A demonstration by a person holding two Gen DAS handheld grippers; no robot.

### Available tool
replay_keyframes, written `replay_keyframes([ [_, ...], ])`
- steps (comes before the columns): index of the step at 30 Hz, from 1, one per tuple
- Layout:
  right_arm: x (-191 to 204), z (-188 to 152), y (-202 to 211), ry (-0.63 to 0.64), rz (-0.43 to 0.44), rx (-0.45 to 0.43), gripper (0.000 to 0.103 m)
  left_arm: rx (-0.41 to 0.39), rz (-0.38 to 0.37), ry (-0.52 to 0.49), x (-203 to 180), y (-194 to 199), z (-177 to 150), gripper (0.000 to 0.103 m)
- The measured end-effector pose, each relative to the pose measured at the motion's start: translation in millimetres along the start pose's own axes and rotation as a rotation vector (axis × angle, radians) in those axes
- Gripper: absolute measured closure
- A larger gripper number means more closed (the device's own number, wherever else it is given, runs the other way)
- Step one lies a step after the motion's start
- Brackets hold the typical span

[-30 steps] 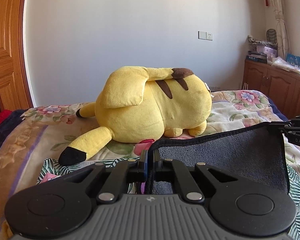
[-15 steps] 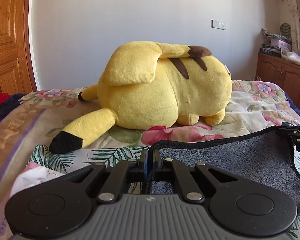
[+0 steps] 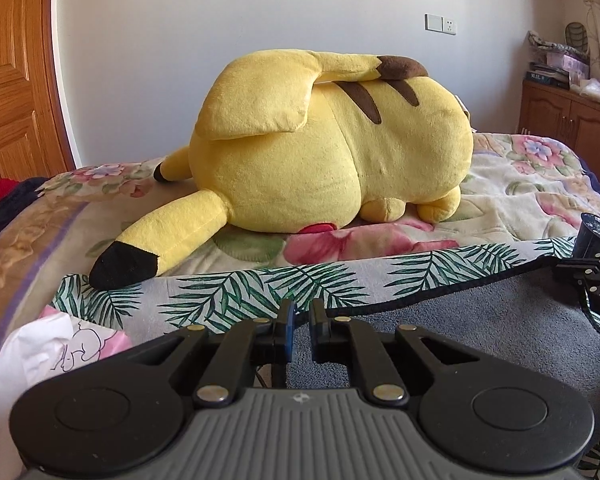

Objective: Fold towel

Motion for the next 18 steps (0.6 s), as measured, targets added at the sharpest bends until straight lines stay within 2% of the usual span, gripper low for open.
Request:
replay_keyframes([
  [1, 0, 0, 0, -0.001, 0.0, 0.0, 0.098, -0.002, -0.002, 0.003, 0, 1, 0, 0.103],
  [2, 1, 0, 1, -0.003, 0.001, 0.001, 0.092, -0.002, -0.004, 0.009, 1, 2, 0, 0.103],
  [3, 1, 0, 1, -0.007, 0.002, 0.005, 0.074, 0.0, -0.008, 0.013, 1, 3, 0, 0.1],
  [4, 0, 0, 1, -0.012, 0.002, 0.008, 0.048, -0.002, -0.009, 0.014, 1, 5, 0, 0.087],
  [5, 0, 0, 4, -0.022, 0.007, 0.003, 0.039, -0.006, -0.007, 0.016, 0, 7, 0, 0.08],
  [6, 0, 0, 7, -0.034, 0.019, -0.009, 0.035, -0.012, -0.004, 0.017, 0, 10, -1, 0.069],
  [8, -1, 1, 12, -0.054, 0.028, -0.013, 0.035, -0.018, -0.003, 0.021, -1, 16, -1, 0.062],
  [10, 0, 2, 19, -0.072, 0.033, -0.015, 0.034, -0.003, -0.012, 0.033, -2, 20, -2, 0.046],
  [13, 2, 5, 32, -0.099, 0.047, -0.023, 0.031, -0.012, -0.021, 0.045, -5, 34, 0, 0.038],
  [16, 2, 8, 45, -0.136, 0.063, -0.031, 0.019, -0.03, -0.031, 0.054, -7, 51, 4, 0.027],
  [18, 2, 9, 55, -0.149, 0.065, -0.037, 0.016, -0.041, -0.035, 0.056, -9, 62, 8, 0.023],
])
Point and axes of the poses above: each gripper's, at about its wrist camera, not at the fingertips, and y roughly against the way its jaws point, x to its left, z to its top, the point moved 7 cm from there along -y, roughly the way its jaws point, and after that the axes turned 2 degrees about x, right-handed, at the moved point
